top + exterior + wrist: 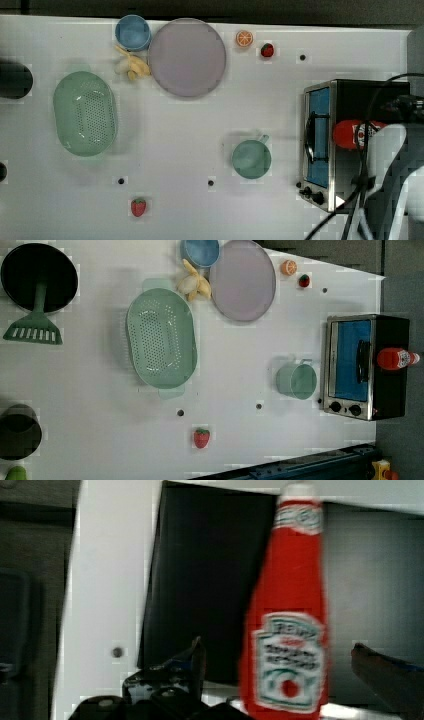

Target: Pick Ketchup from oven and place it on table.

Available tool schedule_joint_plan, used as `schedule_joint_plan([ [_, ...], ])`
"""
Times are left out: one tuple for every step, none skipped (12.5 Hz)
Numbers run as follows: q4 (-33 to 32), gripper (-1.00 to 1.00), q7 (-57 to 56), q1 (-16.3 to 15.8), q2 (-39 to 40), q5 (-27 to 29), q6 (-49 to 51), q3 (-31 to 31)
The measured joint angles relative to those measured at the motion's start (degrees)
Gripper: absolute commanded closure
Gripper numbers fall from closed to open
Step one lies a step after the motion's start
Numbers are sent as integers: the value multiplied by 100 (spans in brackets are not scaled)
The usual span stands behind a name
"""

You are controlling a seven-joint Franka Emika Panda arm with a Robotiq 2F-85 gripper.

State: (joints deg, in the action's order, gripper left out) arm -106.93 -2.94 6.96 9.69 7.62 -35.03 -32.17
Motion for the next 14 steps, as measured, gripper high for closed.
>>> schedule_joint_plan([
  [84, -100, 0, 0, 264, 304, 62, -50],
  [84, -100, 0, 13, 488, 348, 45, -56],
  [73, -100, 1, 22, 691, 373, 42, -62],
  [62, -100, 1, 38, 864, 459, 39, -67],
  [50, -100, 1, 80, 1014, 527, 90, -42],
  [28, -100, 0, 93, 1099, 599, 145, -39],
  [-11, -100, 1, 84, 1167, 630, 78, -42],
  [-45, -100, 1, 78, 1211, 588, 62, -39],
  [-67, -92, 1, 85, 1214, 583, 104, -39],
  [-101, -68, 1, 56, 1225, 576, 45, -64],
  [-101, -43, 0, 3, 1265, 590, -56, -140],
  [-73, -27, 0, 23, 1276, 599, -73, -134],
  [-34, -27, 0, 89, 1225, 602, -59, -45],
  [-22, -27, 0, 106, 1164, 602, -56, 0],
])
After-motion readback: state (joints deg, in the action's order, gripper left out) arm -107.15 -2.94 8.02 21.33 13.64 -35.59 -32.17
